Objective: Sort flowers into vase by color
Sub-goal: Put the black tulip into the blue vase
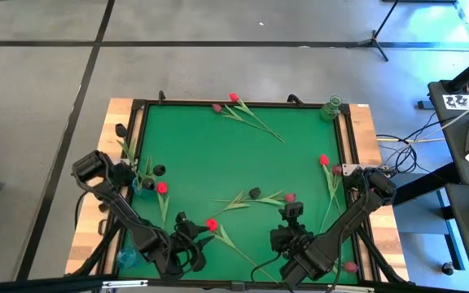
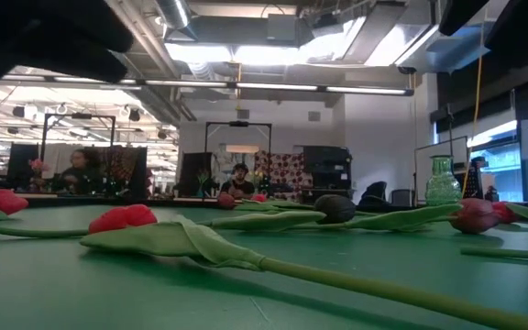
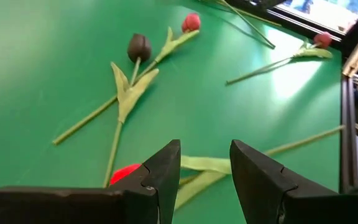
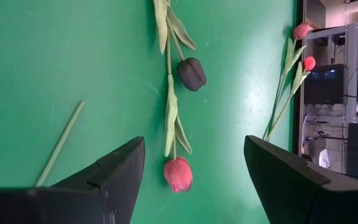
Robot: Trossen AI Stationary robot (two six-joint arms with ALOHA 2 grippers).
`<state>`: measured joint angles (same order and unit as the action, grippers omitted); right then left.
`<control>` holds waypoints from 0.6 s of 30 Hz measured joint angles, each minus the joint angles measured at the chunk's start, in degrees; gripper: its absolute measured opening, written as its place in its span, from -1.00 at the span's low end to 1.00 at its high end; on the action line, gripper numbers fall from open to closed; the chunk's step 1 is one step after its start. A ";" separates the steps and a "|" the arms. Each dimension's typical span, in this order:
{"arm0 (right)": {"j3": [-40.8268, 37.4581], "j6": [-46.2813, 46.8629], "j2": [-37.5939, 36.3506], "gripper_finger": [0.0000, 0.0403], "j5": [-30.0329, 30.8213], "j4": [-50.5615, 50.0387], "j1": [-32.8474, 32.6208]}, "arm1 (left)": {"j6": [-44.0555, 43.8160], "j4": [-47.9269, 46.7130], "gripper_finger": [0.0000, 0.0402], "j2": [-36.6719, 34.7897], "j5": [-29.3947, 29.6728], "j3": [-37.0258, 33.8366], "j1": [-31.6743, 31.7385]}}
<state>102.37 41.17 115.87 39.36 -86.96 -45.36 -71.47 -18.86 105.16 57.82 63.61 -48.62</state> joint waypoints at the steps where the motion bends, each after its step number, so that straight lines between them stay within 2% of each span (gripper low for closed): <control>1: 0.00 0.24 0.00 0.36 0.01 0.00 0.00 | 0.03 0.05 -0.33 0.00 0.20 0.00 0.42; 8: -0.02 0.60 0.00 0.36 0.02 0.04 0.00 | 1.56 0.07 -0.33 0.00 4.71 0.00 1.42; 12: -0.02 0.58 0.00 0.36 0.33 0.94 0.02 | 1.57 0.05 -0.33 0.00 4.59 0.00 1.45; 14: -0.04 0.34 0.00 0.36 2.62 3.29 0.22 | 1.61 0.05 -0.33 0.00 4.62 0.00 1.25; 16: -0.04 -2.30 0.00 0.36 4.13 6.00 1.08 | 1.61 -0.15 -0.33 0.00 4.62 0.00 0.51; 18: -0.04 -6.97 0.00 0.36 3.12 8.92 3.12 | 1.61 -0.29 -0.33 -0.14 4.73 0.00 -1.21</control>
<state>102.32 34.21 115.87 42.48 -78.04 -42.25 -69.87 -19.15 105.02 62.55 63.61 -49.83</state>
